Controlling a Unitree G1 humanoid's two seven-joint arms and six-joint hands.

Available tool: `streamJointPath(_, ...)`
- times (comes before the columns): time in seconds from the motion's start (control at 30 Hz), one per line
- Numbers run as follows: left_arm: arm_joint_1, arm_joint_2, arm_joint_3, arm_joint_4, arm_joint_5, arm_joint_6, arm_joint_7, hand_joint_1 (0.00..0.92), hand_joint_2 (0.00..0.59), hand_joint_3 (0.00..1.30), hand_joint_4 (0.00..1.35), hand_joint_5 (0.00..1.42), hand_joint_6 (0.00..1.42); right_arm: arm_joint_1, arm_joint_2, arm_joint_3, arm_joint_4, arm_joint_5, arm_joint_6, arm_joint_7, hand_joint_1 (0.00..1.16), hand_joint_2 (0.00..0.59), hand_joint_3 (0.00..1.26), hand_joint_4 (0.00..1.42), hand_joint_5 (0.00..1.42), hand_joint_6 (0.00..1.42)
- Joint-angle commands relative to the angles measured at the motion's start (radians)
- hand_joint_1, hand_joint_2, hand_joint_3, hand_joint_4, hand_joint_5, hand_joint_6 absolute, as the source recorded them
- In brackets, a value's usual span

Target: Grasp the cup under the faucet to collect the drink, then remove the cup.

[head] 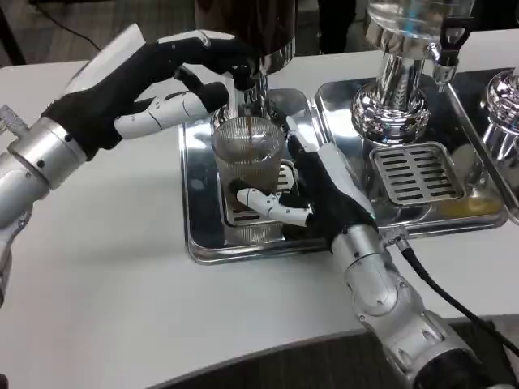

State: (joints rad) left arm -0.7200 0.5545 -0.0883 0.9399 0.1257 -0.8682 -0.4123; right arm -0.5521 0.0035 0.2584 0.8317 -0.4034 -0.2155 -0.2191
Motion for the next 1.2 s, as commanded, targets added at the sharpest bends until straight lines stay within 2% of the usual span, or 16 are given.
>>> streamJointPath(0.03, 0.022, 0.016, 0.001, -0.011, 0.003, 0.006, -0.029, 0.000, 0.069, 0.32, 0.28, 0.28, 0.51, -0.043, 0.014, -0.006, 0.056, 0.014, -0.024, -0.012, 0.60, 0.171, 0.00, 0.00, 0.00, 0.13)
streamJointPath(0.3, 0.029, 0.019, 0.005, -0.022, -0.007, 0.008, -0.037, 0.000, 0.068, 0.32, 0.28, 0.28, 0.51, -0.076, 0.029, -0.010, 0.120, 0.027, -0.041, -0.012, 0.60, 0.171, 0.00, 0.00, 0.00, 0.13)
streamJointPath(0.57, 0.049, 0.018, 0.039, -0.041, -0.028, 0.016, -0.023, 0.000, 0.067, 0.31, 0.28, 0.30, 0.52, -0.099, 0.042, -0.015, 0.157, 0.035, -0.048, -0.016, 0.59, 0.174, 0.00, 0.00, 0.00, 0.11)
streamJointPath(0.73, 0.069, 0.005, 0.094, -0.044, -0.061, 0.028, 0.023, 0.000, 0.067, 0.31, 0.28, 0.33, 0.53, -0.100, 0.045, -0.014, 0.159, 0.040, -0.051, -0.022, 0.58, 0.174, 0.00, 0.00, 0.00, 0.11)
streamJointPath(1.0, 0.099, -0.029, 0.219, -0.033, -0.151, 0.039, 0.112, 0.000, 0.068, 0.31, 0.27, 0.34, 0.53, -0.094, 0.043, -0.017, 0.153, 0.044, -0.050, -0.028, 0.58, 0.178, 0.00, 0.00, 0.00, 0.11)
streamJointPath(1.2, 0.121, -0.029, 0.276, -0.029, -0.181, 0.059, 0.155, 0.000, 0.067, 0.34, 0.29, 0.38, 0.56, -0.091, 0.046, -0.024, 0.146, 0.050, -0.053, -0.038, 0.58, 0.181, 0.00, 0.00, 0.00, 0.11)
